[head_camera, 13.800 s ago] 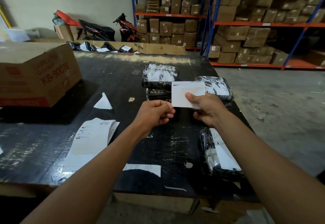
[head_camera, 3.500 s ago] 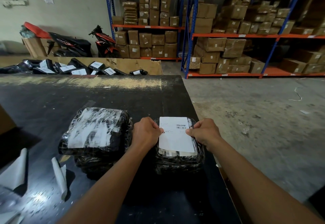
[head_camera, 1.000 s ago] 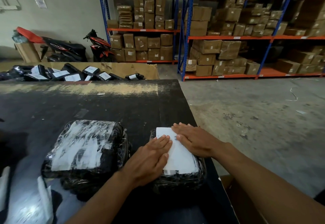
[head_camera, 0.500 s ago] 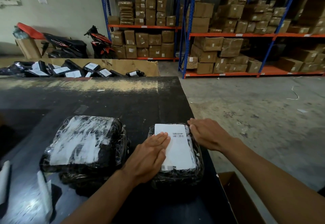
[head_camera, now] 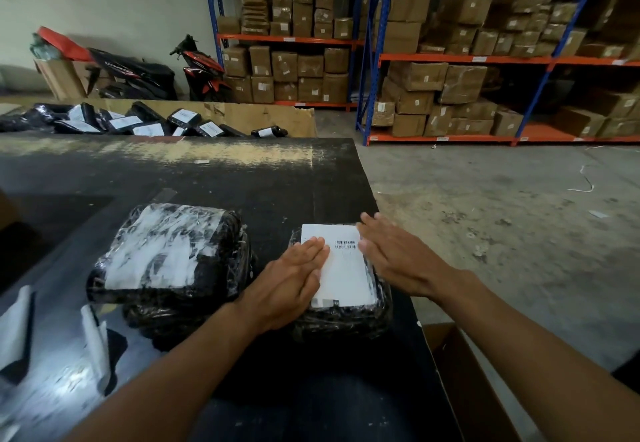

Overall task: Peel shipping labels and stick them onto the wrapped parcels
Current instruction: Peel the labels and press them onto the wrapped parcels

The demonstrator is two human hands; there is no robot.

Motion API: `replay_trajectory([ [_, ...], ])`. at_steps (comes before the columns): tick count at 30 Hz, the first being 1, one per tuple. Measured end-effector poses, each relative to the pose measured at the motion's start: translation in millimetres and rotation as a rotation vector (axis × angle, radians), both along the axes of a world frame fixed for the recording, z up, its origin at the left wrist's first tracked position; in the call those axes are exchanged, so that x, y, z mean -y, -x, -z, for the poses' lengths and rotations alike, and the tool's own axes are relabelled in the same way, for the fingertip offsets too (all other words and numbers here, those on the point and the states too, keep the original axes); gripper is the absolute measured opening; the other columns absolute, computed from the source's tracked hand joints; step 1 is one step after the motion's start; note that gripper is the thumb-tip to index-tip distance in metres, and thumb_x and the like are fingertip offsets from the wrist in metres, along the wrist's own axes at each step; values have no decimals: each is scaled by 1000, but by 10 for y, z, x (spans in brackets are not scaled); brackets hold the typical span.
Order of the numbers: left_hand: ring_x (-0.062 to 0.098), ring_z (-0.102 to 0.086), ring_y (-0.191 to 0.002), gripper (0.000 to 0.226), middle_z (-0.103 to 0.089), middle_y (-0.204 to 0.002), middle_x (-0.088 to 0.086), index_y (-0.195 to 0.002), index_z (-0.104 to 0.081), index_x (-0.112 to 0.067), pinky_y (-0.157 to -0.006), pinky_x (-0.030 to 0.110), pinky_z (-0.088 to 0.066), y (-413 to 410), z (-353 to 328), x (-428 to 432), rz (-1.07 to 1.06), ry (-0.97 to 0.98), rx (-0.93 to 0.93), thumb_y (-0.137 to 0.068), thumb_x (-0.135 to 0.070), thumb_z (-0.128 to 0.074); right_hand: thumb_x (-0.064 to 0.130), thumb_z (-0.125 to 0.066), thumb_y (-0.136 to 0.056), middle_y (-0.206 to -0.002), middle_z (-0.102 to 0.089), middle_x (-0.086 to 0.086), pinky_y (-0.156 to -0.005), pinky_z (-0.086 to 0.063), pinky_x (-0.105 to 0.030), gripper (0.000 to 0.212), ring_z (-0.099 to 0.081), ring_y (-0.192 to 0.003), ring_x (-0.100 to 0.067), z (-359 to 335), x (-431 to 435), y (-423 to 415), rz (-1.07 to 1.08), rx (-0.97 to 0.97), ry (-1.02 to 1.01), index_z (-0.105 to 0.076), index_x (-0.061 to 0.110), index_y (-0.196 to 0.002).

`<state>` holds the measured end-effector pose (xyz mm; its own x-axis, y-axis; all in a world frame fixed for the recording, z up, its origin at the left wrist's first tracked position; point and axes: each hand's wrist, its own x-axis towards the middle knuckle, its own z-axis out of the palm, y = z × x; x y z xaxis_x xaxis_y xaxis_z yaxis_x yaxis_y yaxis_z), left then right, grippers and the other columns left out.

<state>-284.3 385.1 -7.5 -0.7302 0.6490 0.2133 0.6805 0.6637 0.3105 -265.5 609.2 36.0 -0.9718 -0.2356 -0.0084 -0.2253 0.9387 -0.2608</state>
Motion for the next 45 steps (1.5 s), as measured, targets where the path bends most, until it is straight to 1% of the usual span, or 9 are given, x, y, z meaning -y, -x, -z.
replay_trajectory([
  [5,0,2,-143,75,-12,-162,3,-153,-21,-10,-111,9,11,-4,-33,35,11,53,14,-91,-48,-5,41,-15,-106,-165,0,2,-118,6,-23,56,6,-148,-4,89,120,-237,-217,56,-100,-4,19,-156],
  [11,5,-5,-148,65,-15,-162,2,-153,-22,-11,-115,13,8,8,-14,-15,-11,56,28,-94,-36,-15,37,-16,-105,-163,-19,2,-114,5,-14,54,-9,-149,-6,17,-183,-409,-132,-43,-82,-22,16,-155],
  [17,0,-3,-144,63,-14,-162,0,-154,-21,-14,-115,12,6,-2,-36,34,17,60,34,-95,-37,-16,45,-13,-105,-164,4,3,-114,11,-20,59,11,-147,-3,195,50,-377,-212,19,-133,1,20,-156],
  [22,4,-9,-147,67,-19,-161,1,-152,-27,-13,-115,13,5,29,29,10,0,14,29,-94,-41,-13,39,-15,-106,-162,-22,3,-115,4,-16,54,-8,-147,-1,85,-133,-460,-167,-29,-33,-26,17,-154],
  [28,4,-12,-147,75,-21,-161,1,-153,-27,-14,-116,13,1,40,21,14,-11,15,36,-89,-48,-8,47,-14,-104,-165,4,1,-116,11,-21,62,9,-149,-7,248,144,-334,-190,-7,-83,0,18,-157],
  [35,11,-19,-148,64,-26,-160,3,-151,-32,-12,-118,19,-6,20,10,-34,-58,5,44,-92,-35,-19,45,-10,-98,-162,-20,2,-114,2,-14,64,-7,-148,-3,217,-80,-703,-118,-55,15,-22,16,-154],
  [40,16,-24,-147,64,-31,-158,7,-149,-37,-10,-120,25,-13,-29,-12,-55,-88,-23,43,-91,-34,-22,52,-1,-99,-162,-21,-10,-123,-8,-36,74,-12,-151,-21,431,325,-576,-166,-272,-80,-24,7,-154],
  [42,16,-24,-147,66,-29,-158,7,-149,-36,-10,-120,26,-14,-48,-39,-60,-85,9,47,-91,-35,-22,47,-10,-103,-160,-26,-15,-121,-20,-46,67,-18,-150,-28,615,249,-649,-174,-329,-180,-26,4,-153],
  [45,16,-22,-148,67,-28,-159,7,-150,-34,-9,-118,22,-9,-50,-59,-75,-98,30,48,-89,-34,-20,41,-17,-105,-160,-23,-15,-120,-20,-47,60,-19,-149,-29,847,-111,-962,-215,-401,-265,-20,6,-153],
])
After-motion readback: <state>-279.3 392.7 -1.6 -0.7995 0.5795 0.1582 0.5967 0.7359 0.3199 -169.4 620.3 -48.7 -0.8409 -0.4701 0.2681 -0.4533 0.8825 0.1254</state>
